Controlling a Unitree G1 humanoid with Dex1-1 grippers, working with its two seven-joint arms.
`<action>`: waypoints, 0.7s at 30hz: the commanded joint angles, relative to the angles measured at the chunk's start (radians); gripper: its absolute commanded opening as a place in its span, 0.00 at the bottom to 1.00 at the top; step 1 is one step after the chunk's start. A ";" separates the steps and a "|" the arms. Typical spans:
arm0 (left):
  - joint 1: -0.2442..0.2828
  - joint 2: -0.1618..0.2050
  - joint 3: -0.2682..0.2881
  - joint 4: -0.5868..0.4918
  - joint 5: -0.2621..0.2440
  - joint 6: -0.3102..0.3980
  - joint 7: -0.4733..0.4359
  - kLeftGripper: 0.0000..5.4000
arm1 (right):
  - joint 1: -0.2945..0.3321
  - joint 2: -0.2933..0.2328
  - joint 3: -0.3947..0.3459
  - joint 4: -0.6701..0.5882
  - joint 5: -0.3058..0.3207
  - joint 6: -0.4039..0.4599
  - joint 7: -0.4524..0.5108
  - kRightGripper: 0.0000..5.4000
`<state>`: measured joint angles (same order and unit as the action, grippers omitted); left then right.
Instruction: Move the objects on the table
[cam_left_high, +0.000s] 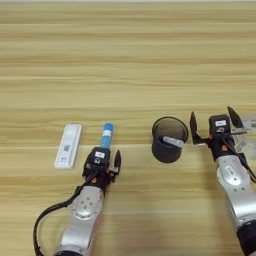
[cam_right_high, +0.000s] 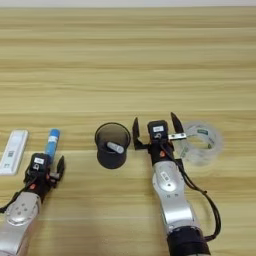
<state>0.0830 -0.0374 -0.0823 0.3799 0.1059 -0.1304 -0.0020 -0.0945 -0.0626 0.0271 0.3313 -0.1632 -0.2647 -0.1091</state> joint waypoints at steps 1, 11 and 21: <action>-0.003 -0.003 -0.003 -0.003 -0.005 0.006 0.002 0.73 | -0.009 0.003 -0.004 0.011 0.003 0.017 -0.005 1.00; 0.004 0.000 -0.019 -0.045 -0.010 -0.060 -0.017 0.93 | -0.006 0.002 -0.005 0.010 0.002 0.017 -0.006 1.00; 0.021 0.024 0.006 -0.198 -0.056 -0.128 -0.045 1.00 | -0.003 0.002 -0.003 0.005 0.001 0.019 -0.005 1.00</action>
<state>0.0937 -0.0244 -0.0844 0.2378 0.0705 -0.2471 -0.0342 -0.0945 -0.0626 0.0271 0.3333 -0.1632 -0.2634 -0.1091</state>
